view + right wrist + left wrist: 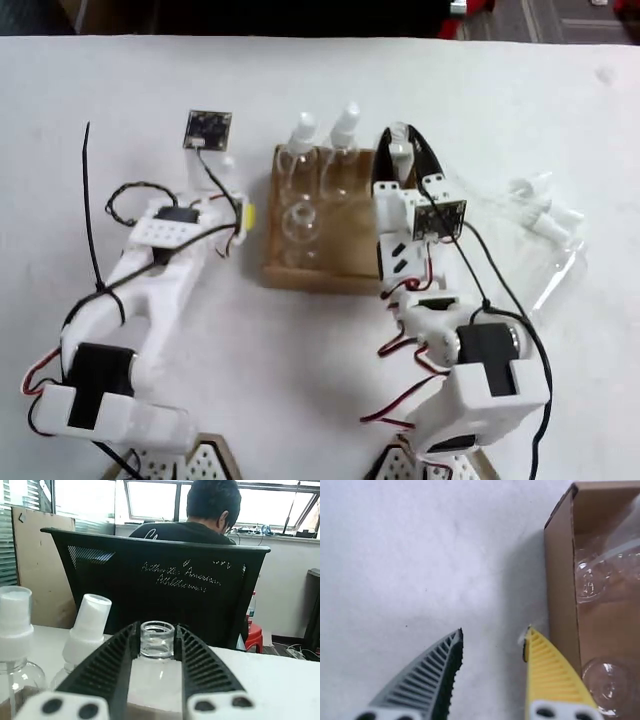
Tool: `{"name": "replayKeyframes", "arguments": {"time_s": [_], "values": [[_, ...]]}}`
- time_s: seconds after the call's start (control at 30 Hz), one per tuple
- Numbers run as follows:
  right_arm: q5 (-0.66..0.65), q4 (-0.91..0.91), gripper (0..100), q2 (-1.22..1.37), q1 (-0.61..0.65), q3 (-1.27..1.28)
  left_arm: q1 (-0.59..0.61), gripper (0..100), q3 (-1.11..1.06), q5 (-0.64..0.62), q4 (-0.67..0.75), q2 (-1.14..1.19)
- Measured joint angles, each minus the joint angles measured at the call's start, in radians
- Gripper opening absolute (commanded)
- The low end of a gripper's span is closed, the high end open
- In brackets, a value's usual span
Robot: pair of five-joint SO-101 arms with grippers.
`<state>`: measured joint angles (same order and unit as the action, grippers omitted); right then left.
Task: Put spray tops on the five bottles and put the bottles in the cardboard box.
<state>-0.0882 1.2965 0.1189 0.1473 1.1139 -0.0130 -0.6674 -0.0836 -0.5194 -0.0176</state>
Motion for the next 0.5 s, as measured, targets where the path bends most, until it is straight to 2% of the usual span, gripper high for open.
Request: {"name": "replayKeyframes", "arguments": {"time_s": [0.5], "values": [[0.000,0.000,1.6,0.031,0.002,-0.011,0.000,19,0.000,0.000,0.000,0.000]]}}
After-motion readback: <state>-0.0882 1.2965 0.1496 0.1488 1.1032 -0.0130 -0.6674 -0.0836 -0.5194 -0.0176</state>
